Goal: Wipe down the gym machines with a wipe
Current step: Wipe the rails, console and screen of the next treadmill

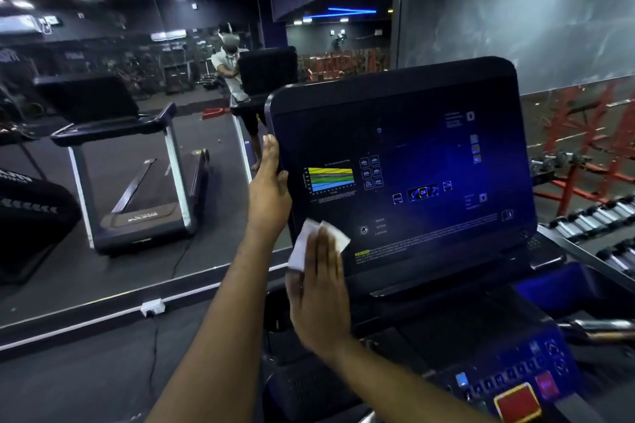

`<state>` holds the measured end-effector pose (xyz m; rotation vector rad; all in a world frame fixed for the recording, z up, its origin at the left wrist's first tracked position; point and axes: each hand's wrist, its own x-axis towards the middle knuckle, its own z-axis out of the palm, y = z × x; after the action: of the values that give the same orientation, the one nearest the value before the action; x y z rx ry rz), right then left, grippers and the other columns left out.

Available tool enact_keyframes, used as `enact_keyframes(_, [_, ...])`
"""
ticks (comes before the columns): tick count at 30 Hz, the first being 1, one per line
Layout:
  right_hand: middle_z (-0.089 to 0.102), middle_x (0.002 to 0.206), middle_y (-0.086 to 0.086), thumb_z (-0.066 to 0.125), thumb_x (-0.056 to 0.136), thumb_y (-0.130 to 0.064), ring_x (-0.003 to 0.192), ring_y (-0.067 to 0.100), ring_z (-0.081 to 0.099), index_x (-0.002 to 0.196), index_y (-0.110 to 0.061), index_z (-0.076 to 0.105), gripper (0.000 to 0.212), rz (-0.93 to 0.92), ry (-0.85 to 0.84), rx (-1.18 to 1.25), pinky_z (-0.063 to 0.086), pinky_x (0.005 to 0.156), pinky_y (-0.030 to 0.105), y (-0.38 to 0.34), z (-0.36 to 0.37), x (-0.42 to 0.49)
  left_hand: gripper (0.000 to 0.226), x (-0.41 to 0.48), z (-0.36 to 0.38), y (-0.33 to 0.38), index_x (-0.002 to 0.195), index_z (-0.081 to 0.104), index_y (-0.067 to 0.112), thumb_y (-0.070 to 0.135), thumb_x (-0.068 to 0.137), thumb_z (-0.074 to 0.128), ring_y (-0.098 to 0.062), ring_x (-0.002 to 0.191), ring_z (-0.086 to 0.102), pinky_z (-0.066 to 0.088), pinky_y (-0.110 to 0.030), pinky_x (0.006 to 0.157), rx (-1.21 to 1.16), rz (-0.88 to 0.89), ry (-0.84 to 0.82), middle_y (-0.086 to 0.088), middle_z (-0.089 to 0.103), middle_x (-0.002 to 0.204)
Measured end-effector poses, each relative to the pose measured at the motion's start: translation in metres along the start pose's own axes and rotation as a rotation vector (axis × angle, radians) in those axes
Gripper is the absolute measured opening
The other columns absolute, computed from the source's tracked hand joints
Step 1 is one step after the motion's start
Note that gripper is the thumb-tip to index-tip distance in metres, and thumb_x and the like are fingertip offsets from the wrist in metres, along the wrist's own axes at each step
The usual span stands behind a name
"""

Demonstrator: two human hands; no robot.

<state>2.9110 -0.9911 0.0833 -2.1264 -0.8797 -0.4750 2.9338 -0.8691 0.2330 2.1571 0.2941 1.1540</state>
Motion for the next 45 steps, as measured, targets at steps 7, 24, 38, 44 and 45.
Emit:
enact_keyframes(7, [-0.003, 0.168, 0.019, 0.028, 0.104, -0.048, 0.157, 0.029, -0.001, 0.159, 0.002, 0.003, 0.078, 0.358, 0.192, -0.115, 0.017, 0.124, 0.050, 0.056, -0.002, 0.008, 0.072, -0.005, 0.003, -0.005, 0.161, 0.019, 0.018, -0.009, 0.098, 0.044, -0.016, 0.153, 0.022, 0.022, -0.024, 0.123, 0.016, 0.025, -0.011, 0.002, 0.019, 0.167])
enact_keyframes(24, [-0.003, 0.167, 0.023, 0.024, 0.104, -0.050, 0.156, 0.033, -0.002, 0.158, 0.002, 0.003, 0.078, 0.389, 0.243, -0.025, -0.003, 0.126, 0.038, 0.048, -0.011, 0.029, 0.067, -0.011, 0.013, 0.001, 0.159, 0.028, 0.017, -0.010, 0.099, 0.041, -0.006, 0.150, 0.022, 0.019, -0.011, 0.117, -0.052, -0.022, 0.093, 0.003, 0.026, 0.165])
enact_keyframes(38, [-0.008, 0.169, 0.011, 0.030, 0.107, -0.045, 0.156, 0.024, -0.008, 0.161, -0.006, 0.001, 0.073, -0.090, 0.085, -0.127, 0.004, 0.127, 0.041, 0.034, -0.038, 0.067, 0.069, -0.015, 0.008, 0.004, 0.158, 0.031, 0.017, -0.012, 0.097, 0.042, -0.005, 0.149, 0.022, 0.015, 0.001, 0.110, -0.035, -0.022, 0.082, 0.005, 0.026, 0.164])
enact_keyframes(44, [-0.006, 0.169, 0.011, 0.020, 0.107, -0.052, 0.157, 0.023, -0.006, 0.161, -0.008, -0.001, 0.073, -0.060, 0.201, -0.194, 0.012, 0.126, 0.048, 0.046, -0.077, 0.159, 0.066, -0.015, 0.006, 0.007, 0.158, 0.028, 0.019, -0.009, 0.100, 0.042, -0.004, 0.149, 0.018, 0.013, 0.004, 0.108, -0.021, -0.028, 0.056, 0.009, 0.022, 0.163])
enact_keyframes(45, [-0.008, 0.169, 0.012, 0.018, 0.106, -0.054, 0.156, 0.024, -0.007, 0.161, -0.008, -0.002, 0.074, 0.039, 0.238, -0.161, 0.012, 0.126, 0.049, 0.040, -0.087, 0.183, 0.066, -0.014, 0.005, 0.007, 0.158, 0.027, 0.020, -0.007, 0.101, 0.043, -0.004, 0.149, 0.018, 0.012, 0.005, 0.107, -0.008, -0.032, 0.049, 0.008, 0.021, 0.164])
